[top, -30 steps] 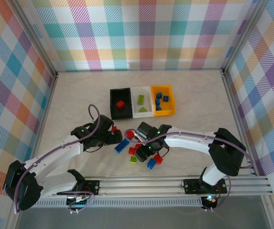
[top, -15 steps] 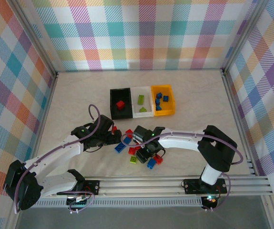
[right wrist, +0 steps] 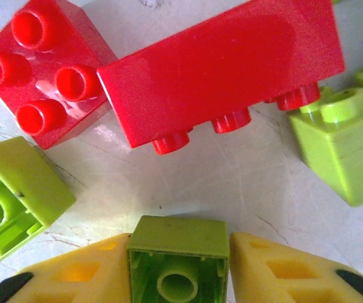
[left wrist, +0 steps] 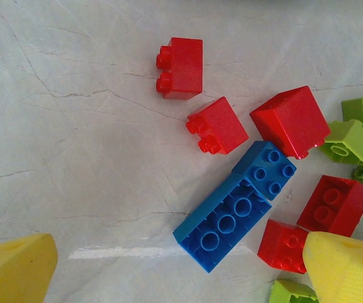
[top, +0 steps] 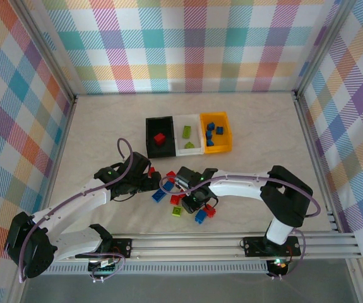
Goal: Sort the legos into containers by color
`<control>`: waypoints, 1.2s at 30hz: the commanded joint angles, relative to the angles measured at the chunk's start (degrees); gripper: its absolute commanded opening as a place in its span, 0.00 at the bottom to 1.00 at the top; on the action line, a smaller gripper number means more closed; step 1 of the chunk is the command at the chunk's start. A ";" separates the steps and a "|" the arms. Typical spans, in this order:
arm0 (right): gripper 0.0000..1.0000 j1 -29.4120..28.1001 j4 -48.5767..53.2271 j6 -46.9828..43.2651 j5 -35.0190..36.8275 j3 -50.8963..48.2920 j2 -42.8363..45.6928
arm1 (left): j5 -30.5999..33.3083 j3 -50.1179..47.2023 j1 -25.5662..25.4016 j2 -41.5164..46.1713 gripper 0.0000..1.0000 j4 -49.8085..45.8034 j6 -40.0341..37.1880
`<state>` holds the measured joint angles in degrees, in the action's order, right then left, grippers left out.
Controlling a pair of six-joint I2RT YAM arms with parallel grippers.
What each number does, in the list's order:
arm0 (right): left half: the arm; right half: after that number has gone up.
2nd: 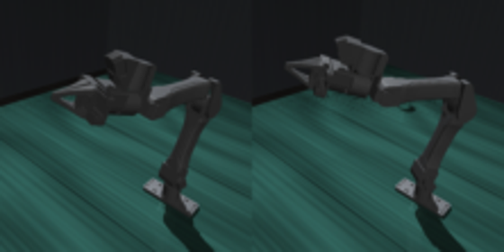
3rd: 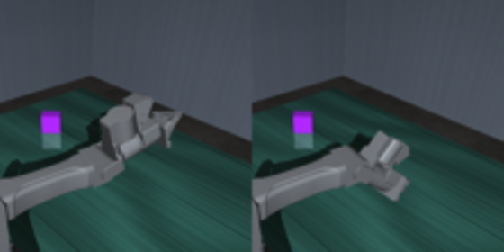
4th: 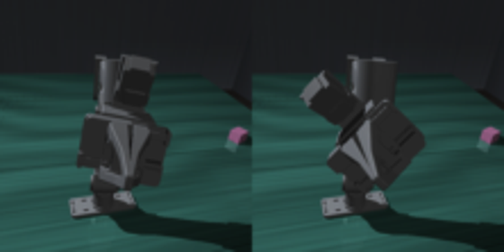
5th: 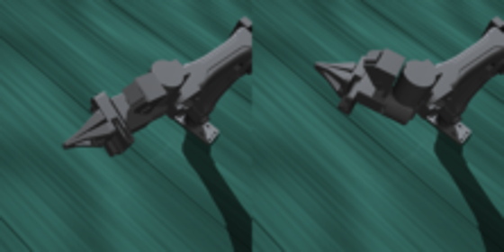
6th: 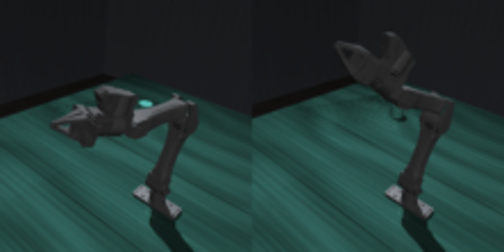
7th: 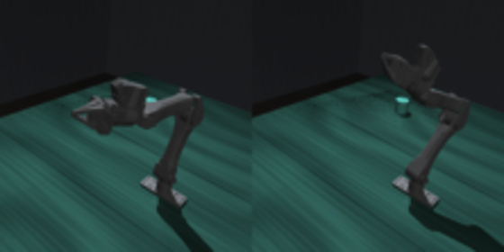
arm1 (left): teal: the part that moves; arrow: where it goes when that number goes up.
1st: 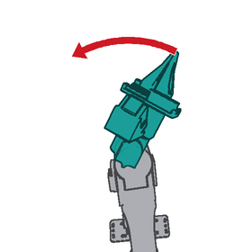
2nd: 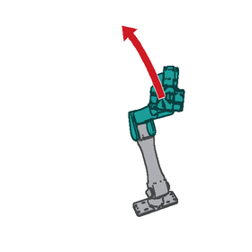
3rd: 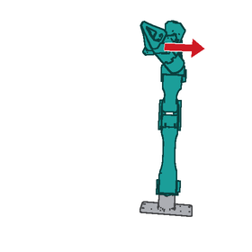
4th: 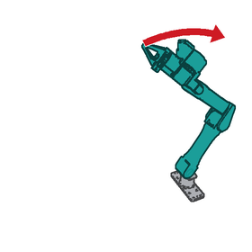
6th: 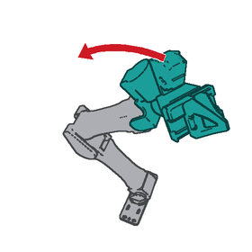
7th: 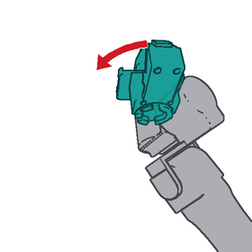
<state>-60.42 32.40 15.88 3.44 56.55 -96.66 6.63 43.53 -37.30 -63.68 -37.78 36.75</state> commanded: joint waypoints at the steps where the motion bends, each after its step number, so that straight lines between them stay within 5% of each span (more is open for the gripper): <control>1: 0.40 -0.29 0.61 0.76 0.55 -0.64 3.89 | -0.04 -0.55 0.43 1.10 1.00 -0.78 -0.16; 7: 0.38 1.49 3.18 -0.41 2.48 1.90 9.09 | 0.09 -0.64 0.39 1.46 1.00 -0.94 -0.26; 13: 0.37 10.25 2.71 -4.14 0.63 11.85 8.87 | 0.13 -0.84 0.44 2.14 1.00 -1.07 -0.15; 20: 0.37 21.01 2.45 -3.12 1.59 32.23 -8.28 | -0.21 -0.48 0.47 2.22 1.00 -1.47 -0.11; 26: 0.39 24.55 6.54 -0.82 1.78 48.67 -23.01 | -0.96 0.05 0.53 2.28 1.00 -1.67 -0.25; 31: 0.48 25.43 9.03 1.09 2.19 56.05 -29.15 | -1.34 0.20 0.48 2.07 1.00 -1.73 -0.24; 36: 0.70 25.62 9.05 2.36 1.19 56.80 -27.95 | -2.55 0.24 0.50 1.14 1.00 -1.01 -0.71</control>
<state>-35.03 39.97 16.91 5.50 111.55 -127.00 5.37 43.31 -37.30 -62.50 -37.80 36.73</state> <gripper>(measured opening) 0.690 0.998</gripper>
